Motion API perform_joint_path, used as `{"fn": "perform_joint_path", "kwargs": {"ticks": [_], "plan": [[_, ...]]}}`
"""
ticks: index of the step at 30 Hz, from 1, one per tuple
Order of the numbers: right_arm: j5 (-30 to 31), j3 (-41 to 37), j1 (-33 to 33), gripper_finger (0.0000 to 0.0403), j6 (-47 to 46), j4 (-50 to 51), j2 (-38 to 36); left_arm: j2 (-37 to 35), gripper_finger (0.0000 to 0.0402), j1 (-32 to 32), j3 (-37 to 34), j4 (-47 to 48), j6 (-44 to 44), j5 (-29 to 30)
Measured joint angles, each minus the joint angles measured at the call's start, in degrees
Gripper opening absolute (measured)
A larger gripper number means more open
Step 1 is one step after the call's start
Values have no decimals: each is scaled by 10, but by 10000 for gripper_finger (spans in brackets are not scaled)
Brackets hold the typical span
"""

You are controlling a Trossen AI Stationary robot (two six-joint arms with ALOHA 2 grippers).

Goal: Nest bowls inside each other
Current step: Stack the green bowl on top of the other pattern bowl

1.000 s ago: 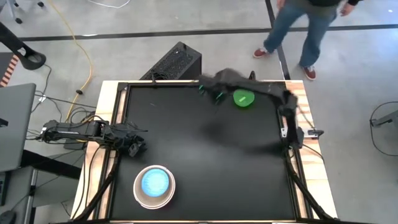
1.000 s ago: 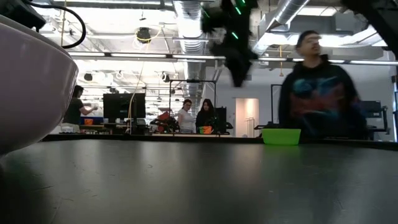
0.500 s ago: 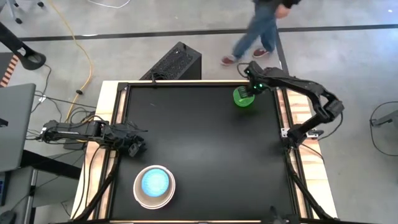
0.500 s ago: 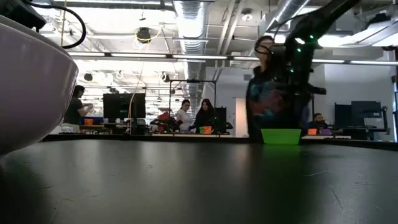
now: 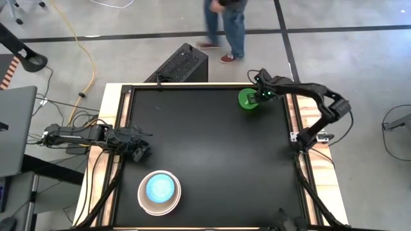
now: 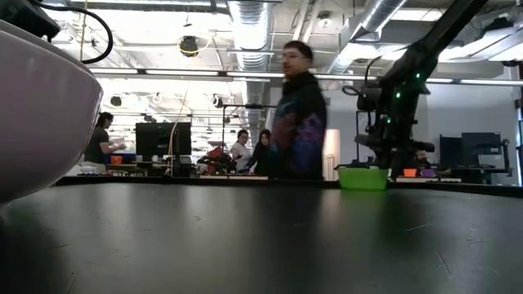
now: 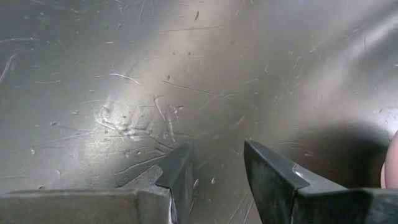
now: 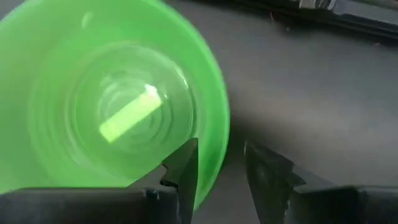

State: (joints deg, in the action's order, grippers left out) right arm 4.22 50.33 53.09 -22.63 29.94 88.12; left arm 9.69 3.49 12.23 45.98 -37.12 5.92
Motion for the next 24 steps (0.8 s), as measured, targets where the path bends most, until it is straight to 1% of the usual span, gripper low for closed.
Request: {"fn": "perform_joint_path", "kwargs": {"ticks": [2, 5, 7, 11, 12, 15, 19, 21, 24], "plan": [[0, 0, 1, 144, 0, -13, 15, 0, 128, 0, 0, 0, 0, 1], [-2, 0, 4, 118, 5, -27, 32, 0, 128, 0, 0, 0, 0, 1], [-5, 0, 3, 91, 7, -26, 43, 0, 128, 0, 0, 0, 0, 1], [-30, 1, -2, 20, 19, -29, 46, 0, 128, 0, 0, 0, 0, 1], [-31, 1, -8, 13, 19, -29, 41, 0, 128, 0, 0, 0, 0, 1], [-30, 2, -31, 15, 18, -22, 13, 0, 128, 0, 0, 0, 0, 1], [-30, 32, -82, 7, 11, -6, -42, 0, 128, 0, 0, 0, 0, 1], [-29, 49, -124, 5, 1, -2, -71, 0, 128, 0, 0, 0, 0, 1], [-28, 87, -213, 5, -13, -8, -102, 0, 128, 0, 0, 0, 0, 1]]}}
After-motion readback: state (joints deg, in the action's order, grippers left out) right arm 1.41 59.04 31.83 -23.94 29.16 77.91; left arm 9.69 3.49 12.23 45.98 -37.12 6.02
